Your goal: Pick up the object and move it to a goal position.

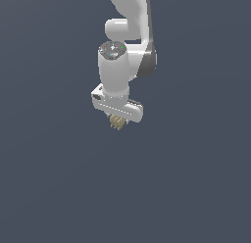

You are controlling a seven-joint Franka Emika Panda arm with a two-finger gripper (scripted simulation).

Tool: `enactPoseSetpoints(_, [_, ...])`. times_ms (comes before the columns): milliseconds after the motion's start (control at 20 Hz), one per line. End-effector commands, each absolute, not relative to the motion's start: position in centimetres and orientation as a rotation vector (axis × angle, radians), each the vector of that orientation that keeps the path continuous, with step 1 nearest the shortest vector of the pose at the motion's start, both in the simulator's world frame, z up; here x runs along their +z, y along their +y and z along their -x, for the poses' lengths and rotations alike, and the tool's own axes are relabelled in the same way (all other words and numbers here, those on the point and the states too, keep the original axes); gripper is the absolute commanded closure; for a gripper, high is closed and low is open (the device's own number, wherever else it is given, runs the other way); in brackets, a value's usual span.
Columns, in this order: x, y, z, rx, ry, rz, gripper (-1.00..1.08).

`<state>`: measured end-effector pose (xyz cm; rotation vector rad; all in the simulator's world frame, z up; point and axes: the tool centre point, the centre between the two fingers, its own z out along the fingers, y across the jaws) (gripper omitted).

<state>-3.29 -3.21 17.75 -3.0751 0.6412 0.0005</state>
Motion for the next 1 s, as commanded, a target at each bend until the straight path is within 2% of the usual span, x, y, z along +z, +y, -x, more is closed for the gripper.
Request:
enactPoseSetpoints(0, [20.8,-3.0,3.6,0.000,0.642,3.075,1.08])
enactPoseSetpoints(950, [41.2,-1.3,4.7,0.000,0.642,3.076,1.08])
